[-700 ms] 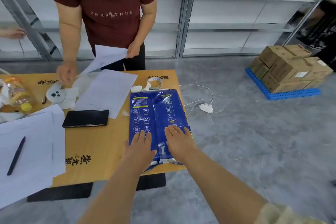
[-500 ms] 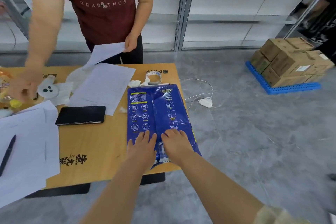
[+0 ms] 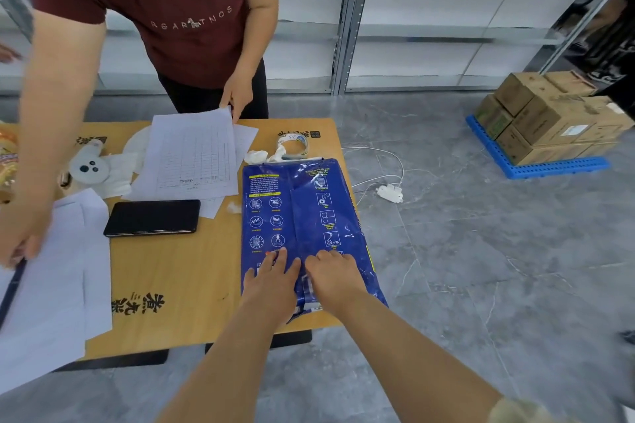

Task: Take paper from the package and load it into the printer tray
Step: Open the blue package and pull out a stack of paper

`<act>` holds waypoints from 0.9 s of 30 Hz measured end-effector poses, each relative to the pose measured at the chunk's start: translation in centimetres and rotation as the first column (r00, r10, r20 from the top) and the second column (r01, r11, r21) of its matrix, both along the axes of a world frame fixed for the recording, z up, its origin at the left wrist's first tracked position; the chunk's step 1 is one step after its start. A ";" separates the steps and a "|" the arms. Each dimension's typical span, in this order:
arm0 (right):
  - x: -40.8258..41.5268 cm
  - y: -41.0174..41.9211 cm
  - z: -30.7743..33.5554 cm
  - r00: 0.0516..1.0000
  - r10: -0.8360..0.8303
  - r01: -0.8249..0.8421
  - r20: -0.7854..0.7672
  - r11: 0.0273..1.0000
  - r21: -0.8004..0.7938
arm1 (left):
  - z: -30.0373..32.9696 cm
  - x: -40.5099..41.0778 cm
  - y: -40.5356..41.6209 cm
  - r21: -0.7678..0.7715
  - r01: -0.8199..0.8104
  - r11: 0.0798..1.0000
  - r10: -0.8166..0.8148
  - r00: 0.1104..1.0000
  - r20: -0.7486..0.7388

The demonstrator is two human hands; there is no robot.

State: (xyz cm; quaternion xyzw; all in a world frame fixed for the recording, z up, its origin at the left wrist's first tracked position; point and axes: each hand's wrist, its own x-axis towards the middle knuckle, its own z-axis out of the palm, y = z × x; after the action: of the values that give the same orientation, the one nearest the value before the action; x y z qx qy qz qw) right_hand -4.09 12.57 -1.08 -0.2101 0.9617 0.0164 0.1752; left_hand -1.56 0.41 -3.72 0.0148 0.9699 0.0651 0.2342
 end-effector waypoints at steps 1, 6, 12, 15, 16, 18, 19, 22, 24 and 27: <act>0.0 0.0 0.0 1.000 -0.003 0.003 -0.009 1.000 -0.010 | 0.0 0.0 0.0 0.000 -0.003 1.000 0.003 1.000 -0.001; -0.1 -0.2 -0.1 0.999 -0.027 0.027 -0.017 0.999 -0.029 | 0.0 0.0 0.1 -0.001 -0.004 1.000 0.004 1.000 0.002; 0.0 -0.1 0.0 1.000 -0.003 0.003 -0.024 1.000 0.010 | -0.3 0.1 0.0 0.004 -0.011 1.000 0.011 1.000 -0.002; 0.6 0.5 0.3 0.999 0.021 -0.021 -0.044 1.000 -0.001 | -0.3 0.0 0.0 0.004 -0.010 1.000 0.010 1.000 -0.004; 1.0 0.8 0.4 0.998 0.028 -0.028 -0.051 1.000 -0.004 | -0.3 0.0 0.1 0.004 -0.012 1.000 0.012 1.000 -0.003; 1.9 1.1 0.5 0.997 0.056 -0.055 -0.052 0.998 0.008 | -0.1 0.1 0.1 0.009 -0.017 1.000 0.017 1.000 0.000; 2.5 1.3 0.5 0.996 0.074 -0.073 -0.045 0.997 0.018 | 0.0 0.1 0.2 0.012 -0.018 1.000 0.018 1.000 0.002; 4.2 1.9 0.4 0.996 0.092 -0.092 -0.016 0.995 0.025 | 0.1 0.2 0.2 0.024 -0.022 0.999 0.022 1.000 0.009; 5.2 2.4 0.0 0.991 0.132 -0.132 -0.001 0.991 0.028 | 0.3 0.2 0.3 0.032 -0.025 0.999 0.024 0.999 0.023; 6.3 2.7 -0.1 0.987 0.158 -0.159 0.025 0.987 0.024 | 0.6 0.1 0.6 0.051 -0.038 0.998 0.035 0.998 0.043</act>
State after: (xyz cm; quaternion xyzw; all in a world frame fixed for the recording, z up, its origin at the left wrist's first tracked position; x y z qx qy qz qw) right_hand 2.24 15.26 -1.21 -0.2839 0.9396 0.0402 0.1871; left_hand -1.47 1.02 -3.15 0.0017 0.9628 0.0946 0.2529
